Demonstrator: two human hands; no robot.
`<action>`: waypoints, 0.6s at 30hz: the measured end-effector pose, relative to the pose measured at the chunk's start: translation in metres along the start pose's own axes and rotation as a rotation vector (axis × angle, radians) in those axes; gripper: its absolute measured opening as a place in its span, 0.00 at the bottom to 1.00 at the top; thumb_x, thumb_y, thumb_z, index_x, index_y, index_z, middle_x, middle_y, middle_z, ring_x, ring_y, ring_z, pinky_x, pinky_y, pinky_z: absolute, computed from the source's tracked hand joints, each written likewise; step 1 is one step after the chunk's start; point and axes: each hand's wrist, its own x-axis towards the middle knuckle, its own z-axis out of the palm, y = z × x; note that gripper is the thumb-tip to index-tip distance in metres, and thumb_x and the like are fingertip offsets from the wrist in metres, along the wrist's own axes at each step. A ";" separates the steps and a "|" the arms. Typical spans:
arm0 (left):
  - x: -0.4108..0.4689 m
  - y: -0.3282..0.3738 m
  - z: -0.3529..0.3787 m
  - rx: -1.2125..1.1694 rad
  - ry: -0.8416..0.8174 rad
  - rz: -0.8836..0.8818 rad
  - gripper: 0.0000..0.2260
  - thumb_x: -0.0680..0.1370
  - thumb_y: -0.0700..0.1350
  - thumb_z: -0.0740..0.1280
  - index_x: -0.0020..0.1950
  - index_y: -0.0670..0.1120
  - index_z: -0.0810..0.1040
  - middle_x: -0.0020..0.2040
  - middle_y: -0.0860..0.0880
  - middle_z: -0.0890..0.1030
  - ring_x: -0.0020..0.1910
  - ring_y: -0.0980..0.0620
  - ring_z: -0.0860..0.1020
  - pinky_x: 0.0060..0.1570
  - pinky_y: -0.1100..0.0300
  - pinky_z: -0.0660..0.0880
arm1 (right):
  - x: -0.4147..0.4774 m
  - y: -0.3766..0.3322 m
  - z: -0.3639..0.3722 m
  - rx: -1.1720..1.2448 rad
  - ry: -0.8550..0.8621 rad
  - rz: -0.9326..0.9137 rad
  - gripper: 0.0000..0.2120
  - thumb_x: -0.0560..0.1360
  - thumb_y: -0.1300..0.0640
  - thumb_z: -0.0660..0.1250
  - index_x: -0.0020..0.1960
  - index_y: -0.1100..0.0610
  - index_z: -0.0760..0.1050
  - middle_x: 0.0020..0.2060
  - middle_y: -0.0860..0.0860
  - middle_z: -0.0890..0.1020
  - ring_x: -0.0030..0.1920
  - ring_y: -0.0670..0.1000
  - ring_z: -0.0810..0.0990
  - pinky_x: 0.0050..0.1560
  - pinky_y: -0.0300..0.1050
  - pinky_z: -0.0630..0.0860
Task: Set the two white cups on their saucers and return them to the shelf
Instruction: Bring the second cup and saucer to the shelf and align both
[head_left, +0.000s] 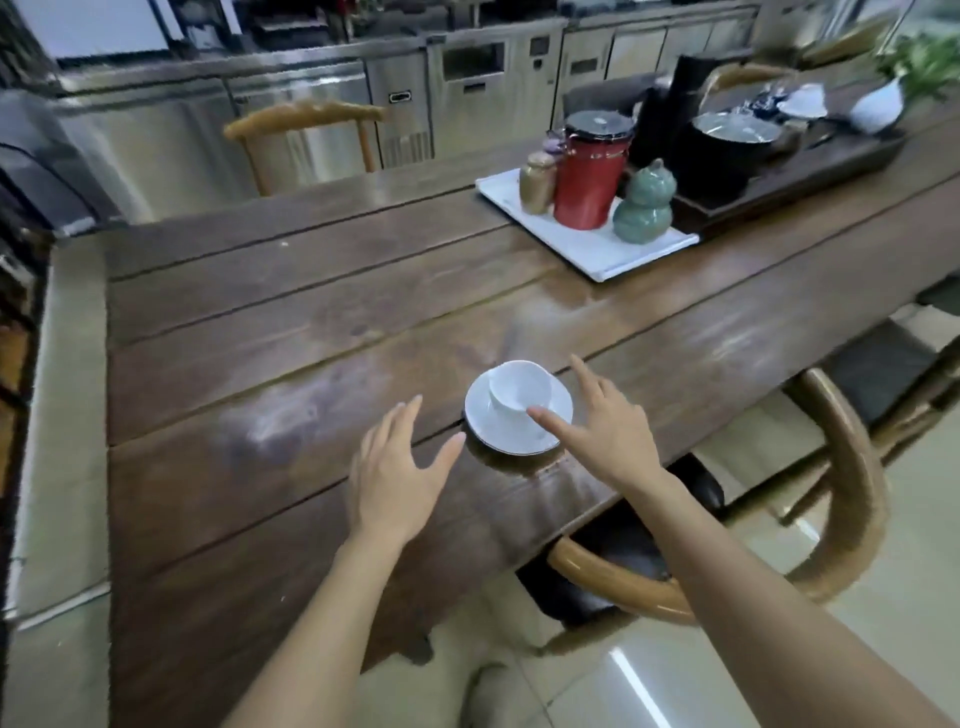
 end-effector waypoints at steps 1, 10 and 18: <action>0.014 0.003 0.008 -0.005 -0.026 0.002 0.31 0.74 0.62 0.61 0.74 0.54 0.61 0.75 0.51 0.64 0.74 0.51 0.61 0.71 0.52 0.59 | 0.009 0.004 0.001 0.032 -0.019 0.037 0.39 0.71 0.34 0.60 0.76 0.49 0.52 0.71 0.53 0.68 0.70 0.55 0.67 0.65 0.53 0.62; 0.088 0.023 0.065 -0.190 -0.262 -0.198 0.37 0.74 0.63 0.62 0.77 0.48 0.54 0.76 0.48 0.60 0.74 0.48 0.61 0.68 0.48 0.63 | 0.068 0.033 0.030 0.142 -0.153 0.341 0.32 0.70 0.31 0.59 0.64 0.53 0.69 0.61 0.53 0.76 0.62 0.55 0.72 0.63 0.57 0.63; 0.111 0.024 0.080 -0.640 -0.418 -0.599 0.17 0.72 0.49 0.71 0.58 0.45 0.73 0.56 0.46 0.78 0.53 0.47 0.78 0.47 0.51 0.78 | 0.084 0.039 0.045 0.597 -0.296 0.540 0.23 0.63 0.33 0.67 0.30 0.53 0.69 0.33 0.52 0.70 0.35 0.52 0.68 0.44 0.49 0.60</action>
